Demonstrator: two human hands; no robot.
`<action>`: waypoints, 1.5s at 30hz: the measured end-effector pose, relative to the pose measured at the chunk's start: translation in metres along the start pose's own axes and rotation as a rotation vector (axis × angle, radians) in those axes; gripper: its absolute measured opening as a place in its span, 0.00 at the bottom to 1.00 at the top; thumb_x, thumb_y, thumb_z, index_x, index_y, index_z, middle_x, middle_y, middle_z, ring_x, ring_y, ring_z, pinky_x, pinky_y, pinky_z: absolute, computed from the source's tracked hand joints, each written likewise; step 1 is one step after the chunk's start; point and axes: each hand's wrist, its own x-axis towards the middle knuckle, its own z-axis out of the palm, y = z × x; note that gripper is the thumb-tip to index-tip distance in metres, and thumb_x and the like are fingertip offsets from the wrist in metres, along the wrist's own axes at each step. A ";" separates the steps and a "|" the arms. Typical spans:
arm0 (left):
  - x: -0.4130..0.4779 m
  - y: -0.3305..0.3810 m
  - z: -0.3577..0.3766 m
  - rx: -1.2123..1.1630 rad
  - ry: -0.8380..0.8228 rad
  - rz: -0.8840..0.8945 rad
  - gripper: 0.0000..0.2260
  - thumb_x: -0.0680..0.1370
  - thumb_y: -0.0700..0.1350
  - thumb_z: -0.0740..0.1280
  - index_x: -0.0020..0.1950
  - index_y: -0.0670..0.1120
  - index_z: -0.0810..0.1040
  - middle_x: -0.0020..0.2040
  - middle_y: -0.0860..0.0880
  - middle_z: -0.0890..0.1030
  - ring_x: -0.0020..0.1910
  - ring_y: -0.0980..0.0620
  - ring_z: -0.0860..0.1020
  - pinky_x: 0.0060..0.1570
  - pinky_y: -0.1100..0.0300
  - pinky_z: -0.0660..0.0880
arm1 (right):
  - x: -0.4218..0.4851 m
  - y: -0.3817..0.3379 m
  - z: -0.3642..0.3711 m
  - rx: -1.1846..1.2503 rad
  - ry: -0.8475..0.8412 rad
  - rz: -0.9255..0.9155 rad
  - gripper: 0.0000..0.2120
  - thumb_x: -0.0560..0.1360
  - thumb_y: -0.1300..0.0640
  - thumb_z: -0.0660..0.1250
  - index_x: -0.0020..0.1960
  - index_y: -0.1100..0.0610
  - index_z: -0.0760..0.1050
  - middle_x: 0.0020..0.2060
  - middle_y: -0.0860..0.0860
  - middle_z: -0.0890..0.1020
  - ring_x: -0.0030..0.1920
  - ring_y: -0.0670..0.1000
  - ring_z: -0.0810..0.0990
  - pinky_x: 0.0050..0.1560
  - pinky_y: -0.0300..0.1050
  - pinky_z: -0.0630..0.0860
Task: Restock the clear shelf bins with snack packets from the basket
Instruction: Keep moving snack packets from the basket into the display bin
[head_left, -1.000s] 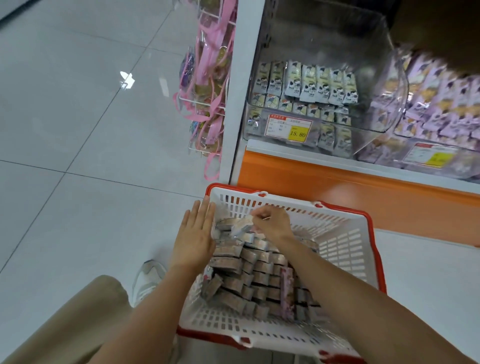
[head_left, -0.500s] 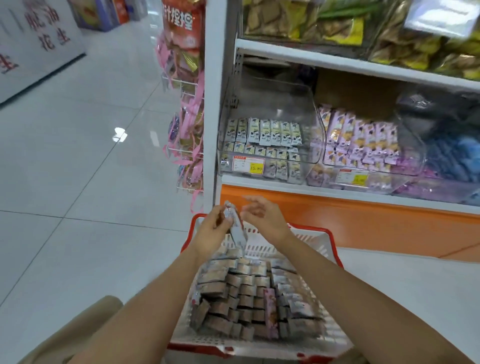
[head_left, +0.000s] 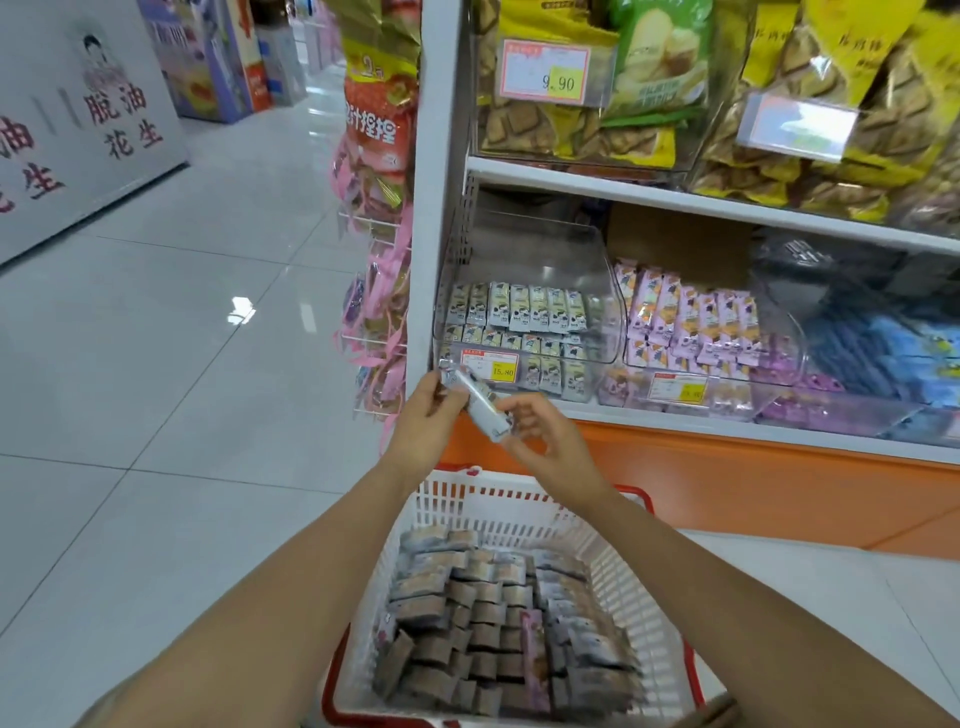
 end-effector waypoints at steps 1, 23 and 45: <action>0.003 0.005 0.000 0.121 0.028 0.082 0.14 0.82 0.42 0.62 0.68 0.44 0.72 0.60 0.48 0.76 0.57 0.52 0.74 0.61 0.56 0.72 | 0.007 -0.004 -0.004 0.002 0.035 -0.010 0.16 0.75 0.65 0.69 0.58 0.49 0.75 0.53 0.45 0.80 0.50 0.43 0.78 0.51 0.37 0.76; 0.056 -0.037 -0.006 1.228 0.134 0.646 0.39 0.67 0.37 0.74 0.77 0.44 0.64 0.75 0.45 0.68 0.76 0.46 0.63 0.75 0.48 0.50 | 0.218 0.023 -0.004 -0.563 0.296 0.122 0.14 0.76 0.58 0.68 0.62 0.57 0.79 0.44 0.51 0.79 0.35 0.45 0.72 0.42 0.37 0.65; 0.045 -0.023 -0.013 1.147 -0.018 0.556 0.39 0.73 0.36 0.65 0.81 0.45 0.50 0.81 0.47 0.52 0.80 0.48 0.47 0.78 0.49 0.43 | 0.172 -0.010 -0.002 -0.374 0.223 -0.051 0.12 0.78 0.63 0.62 0.57 0.56 0.81 0.48 0.52 0.81 0.43 0.46 0.78 0.49 0.39 0.77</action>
